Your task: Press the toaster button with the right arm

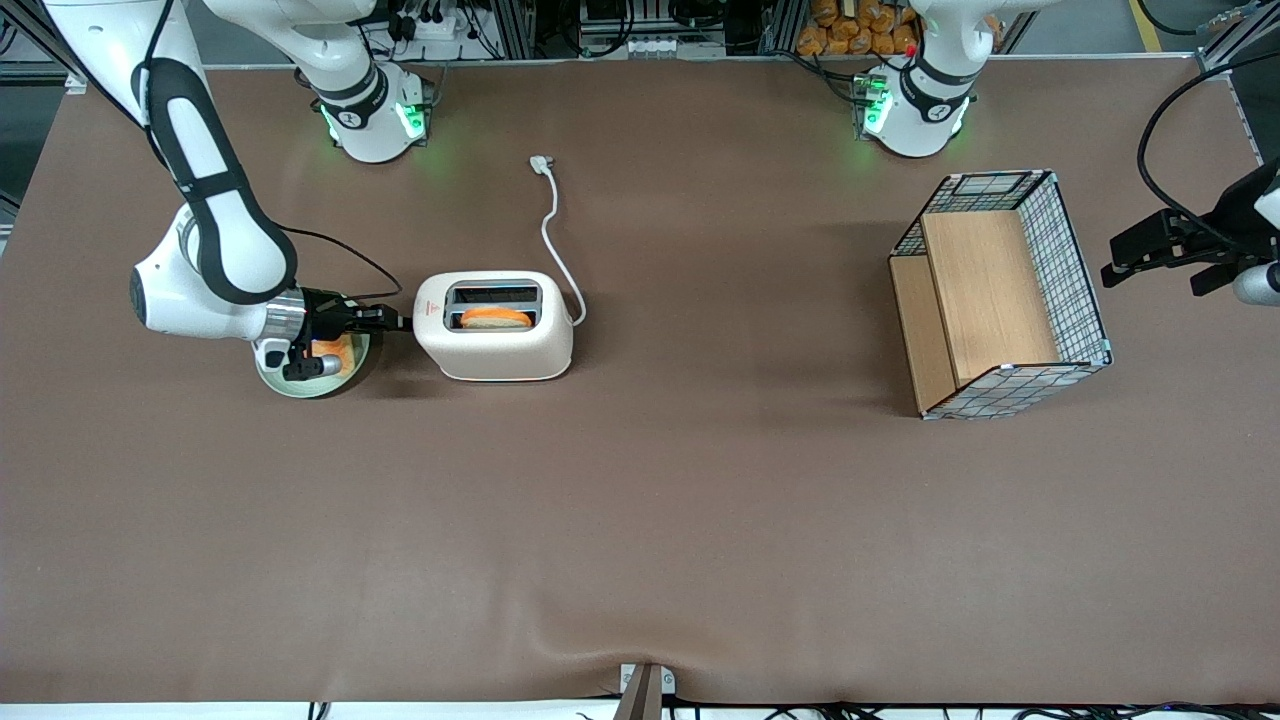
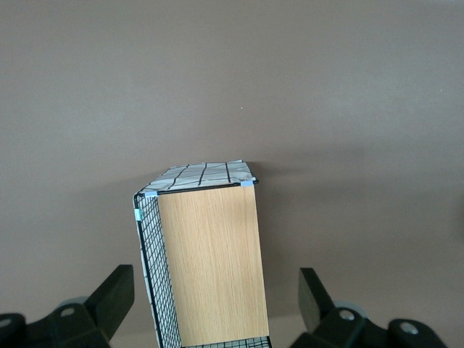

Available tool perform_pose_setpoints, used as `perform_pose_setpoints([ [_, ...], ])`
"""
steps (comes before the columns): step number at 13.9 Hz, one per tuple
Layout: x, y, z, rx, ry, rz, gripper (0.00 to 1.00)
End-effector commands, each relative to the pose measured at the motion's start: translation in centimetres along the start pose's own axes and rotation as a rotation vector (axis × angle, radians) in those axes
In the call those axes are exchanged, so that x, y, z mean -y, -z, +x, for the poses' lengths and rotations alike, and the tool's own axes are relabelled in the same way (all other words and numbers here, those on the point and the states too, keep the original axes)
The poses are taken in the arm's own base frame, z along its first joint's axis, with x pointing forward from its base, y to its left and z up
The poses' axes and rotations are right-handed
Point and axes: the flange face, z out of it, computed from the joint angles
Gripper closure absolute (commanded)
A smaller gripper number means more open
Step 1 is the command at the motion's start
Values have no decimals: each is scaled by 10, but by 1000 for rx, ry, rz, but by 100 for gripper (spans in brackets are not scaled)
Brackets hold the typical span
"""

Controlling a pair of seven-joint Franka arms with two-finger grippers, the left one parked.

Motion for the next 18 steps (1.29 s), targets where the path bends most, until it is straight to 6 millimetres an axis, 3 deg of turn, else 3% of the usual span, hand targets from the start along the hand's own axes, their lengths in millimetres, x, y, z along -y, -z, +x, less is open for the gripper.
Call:
perform_pose_setpoints([
  [1,-16,-18,3,-7,15,4,100],
  [4,-2,-2,8,-1,25,37,100],
  [8,12,56,23,27,5,94,100],
  [12,45,152,33,137,-109,-15,100],
  [16,77,241,24,188,-135,-123,99],
  [17,86,261,20,190,-141,-181,93],
  [18,95,276,14,189,-145,-231,80],
])
